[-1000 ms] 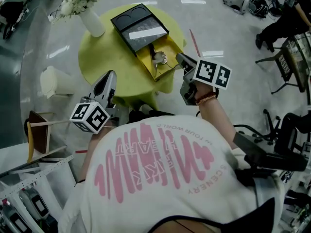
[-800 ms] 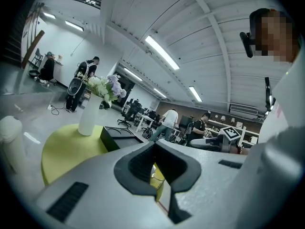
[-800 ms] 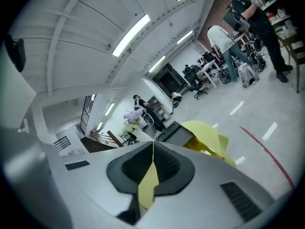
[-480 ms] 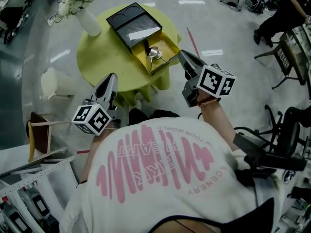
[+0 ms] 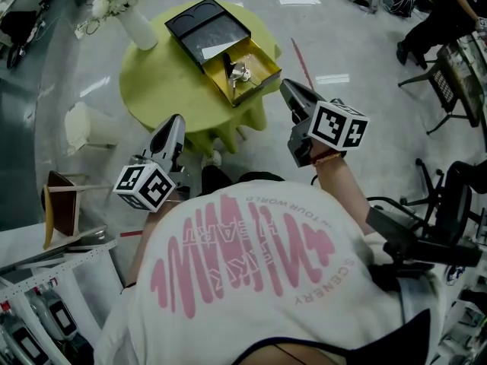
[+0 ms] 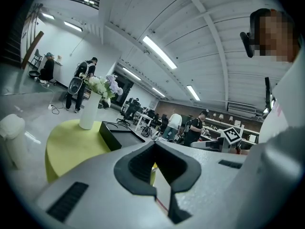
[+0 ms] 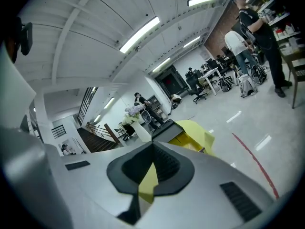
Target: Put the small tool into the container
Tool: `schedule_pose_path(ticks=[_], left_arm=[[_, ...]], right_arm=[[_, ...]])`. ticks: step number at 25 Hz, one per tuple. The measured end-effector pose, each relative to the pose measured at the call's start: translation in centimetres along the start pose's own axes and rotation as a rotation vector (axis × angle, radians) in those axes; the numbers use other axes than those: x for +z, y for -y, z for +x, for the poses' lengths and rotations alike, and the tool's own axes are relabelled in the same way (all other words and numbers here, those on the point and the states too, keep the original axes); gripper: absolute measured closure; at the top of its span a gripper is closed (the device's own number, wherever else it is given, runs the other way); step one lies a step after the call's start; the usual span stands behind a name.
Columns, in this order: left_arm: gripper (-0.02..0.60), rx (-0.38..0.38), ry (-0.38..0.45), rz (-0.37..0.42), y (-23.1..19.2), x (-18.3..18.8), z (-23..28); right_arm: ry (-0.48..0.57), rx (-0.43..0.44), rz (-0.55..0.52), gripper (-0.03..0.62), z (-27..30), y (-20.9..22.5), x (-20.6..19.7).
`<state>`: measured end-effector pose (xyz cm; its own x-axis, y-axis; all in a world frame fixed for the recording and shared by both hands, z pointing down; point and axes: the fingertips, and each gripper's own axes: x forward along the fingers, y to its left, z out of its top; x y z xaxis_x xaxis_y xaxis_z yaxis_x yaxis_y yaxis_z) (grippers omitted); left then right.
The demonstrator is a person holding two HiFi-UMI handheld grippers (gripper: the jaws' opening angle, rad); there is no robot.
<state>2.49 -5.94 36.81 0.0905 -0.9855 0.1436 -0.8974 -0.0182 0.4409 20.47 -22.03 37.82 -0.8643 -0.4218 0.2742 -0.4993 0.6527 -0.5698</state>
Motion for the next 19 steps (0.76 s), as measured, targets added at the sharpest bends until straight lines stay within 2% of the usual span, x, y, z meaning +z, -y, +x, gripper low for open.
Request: schedule_pose_path(ticks=[19], left_arm=[[0.574,-0.020,-0.001,0.011,1.5,-0.7,-1.1]], right_arm=[[0.011,-0.033,0.001,0.589,-2.5,0.7,-0.7]])
